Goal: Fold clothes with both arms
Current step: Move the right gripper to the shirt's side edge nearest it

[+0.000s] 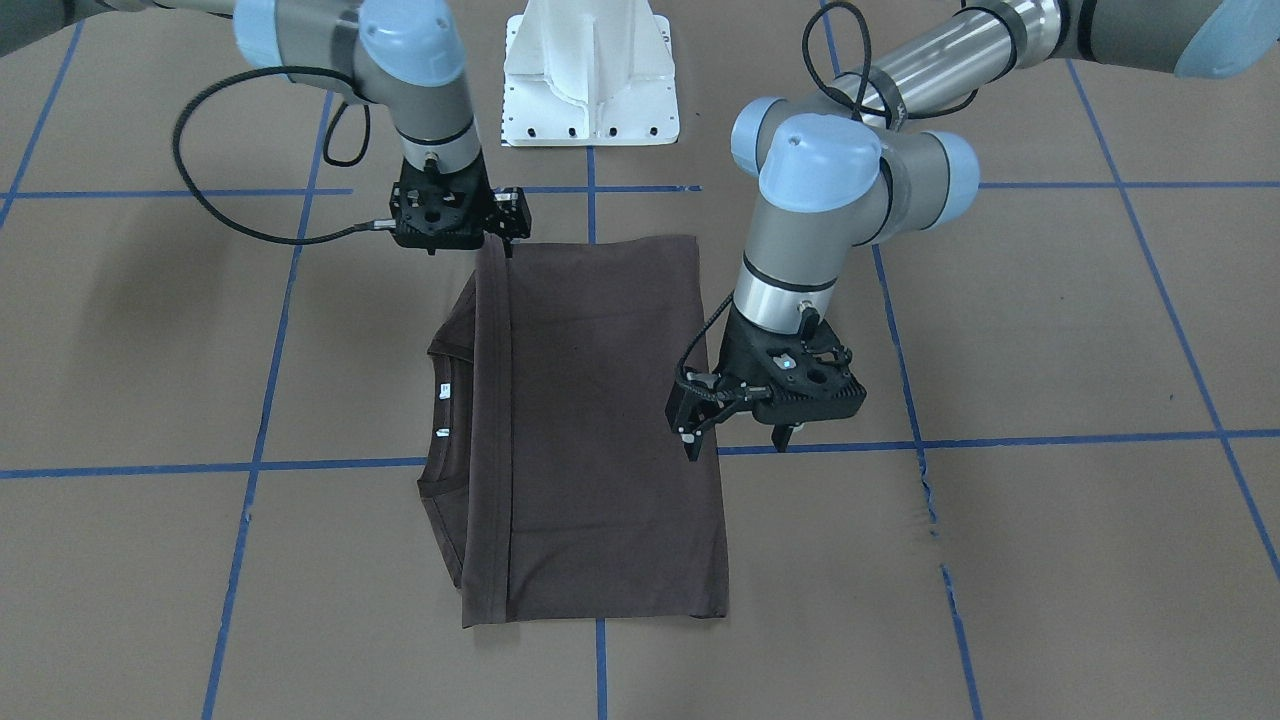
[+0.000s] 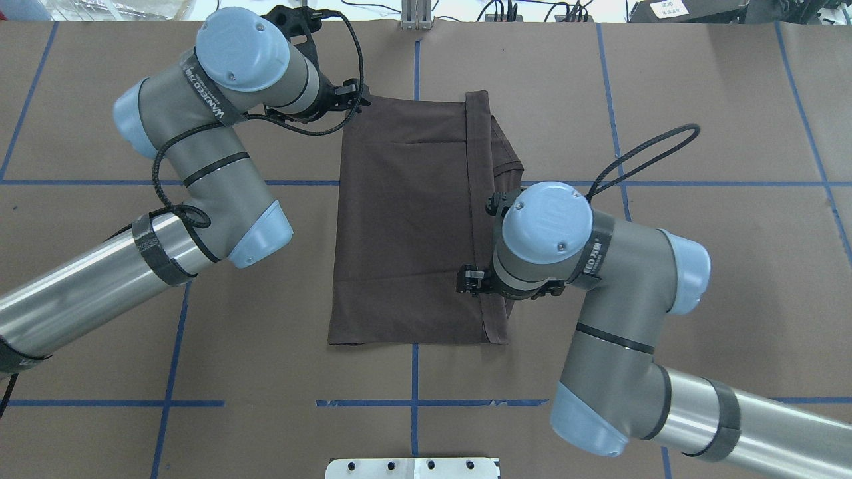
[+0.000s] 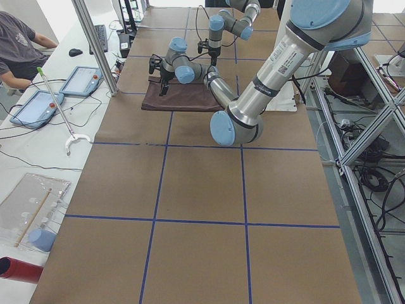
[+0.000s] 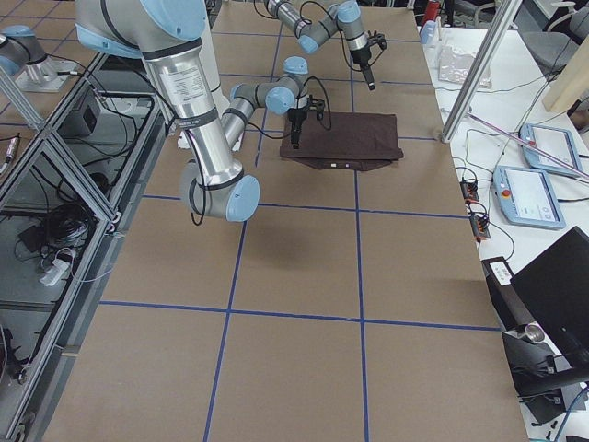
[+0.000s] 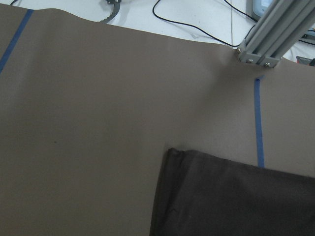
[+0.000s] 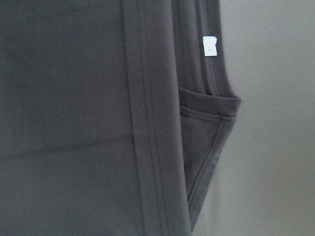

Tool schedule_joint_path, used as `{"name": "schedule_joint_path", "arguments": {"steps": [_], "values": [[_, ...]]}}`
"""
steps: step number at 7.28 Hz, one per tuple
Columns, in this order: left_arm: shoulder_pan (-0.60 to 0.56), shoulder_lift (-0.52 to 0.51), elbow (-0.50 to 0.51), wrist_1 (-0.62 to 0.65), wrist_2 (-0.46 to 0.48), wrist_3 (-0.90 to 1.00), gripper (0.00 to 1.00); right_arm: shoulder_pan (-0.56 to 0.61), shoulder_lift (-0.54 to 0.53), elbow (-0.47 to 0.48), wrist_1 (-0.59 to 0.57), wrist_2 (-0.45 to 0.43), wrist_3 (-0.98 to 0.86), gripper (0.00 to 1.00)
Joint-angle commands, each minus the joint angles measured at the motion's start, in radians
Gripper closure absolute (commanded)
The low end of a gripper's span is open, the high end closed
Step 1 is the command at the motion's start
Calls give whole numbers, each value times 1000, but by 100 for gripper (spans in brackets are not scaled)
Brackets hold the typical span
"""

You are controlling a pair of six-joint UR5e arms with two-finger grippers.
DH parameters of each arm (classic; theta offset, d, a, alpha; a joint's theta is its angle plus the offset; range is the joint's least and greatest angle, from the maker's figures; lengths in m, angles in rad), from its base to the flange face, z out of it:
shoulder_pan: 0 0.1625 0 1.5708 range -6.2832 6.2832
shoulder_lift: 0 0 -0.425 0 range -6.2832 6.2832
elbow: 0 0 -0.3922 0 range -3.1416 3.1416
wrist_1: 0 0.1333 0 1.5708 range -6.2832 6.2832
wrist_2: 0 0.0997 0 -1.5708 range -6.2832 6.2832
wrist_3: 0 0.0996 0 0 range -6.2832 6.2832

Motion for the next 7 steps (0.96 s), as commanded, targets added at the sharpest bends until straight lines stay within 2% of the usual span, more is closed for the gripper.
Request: {"name": "schedule_joint_path", "arguments": {"steps": [1, 7], "values": [[25, 31, -73, 33, -12, -4, 0, -30, 43, -103, -20, -1, -1, 0], [28, 37, -73, 24, -14, -17, 0, -35, 44, -123, -107, 7, -24, 0]]}}
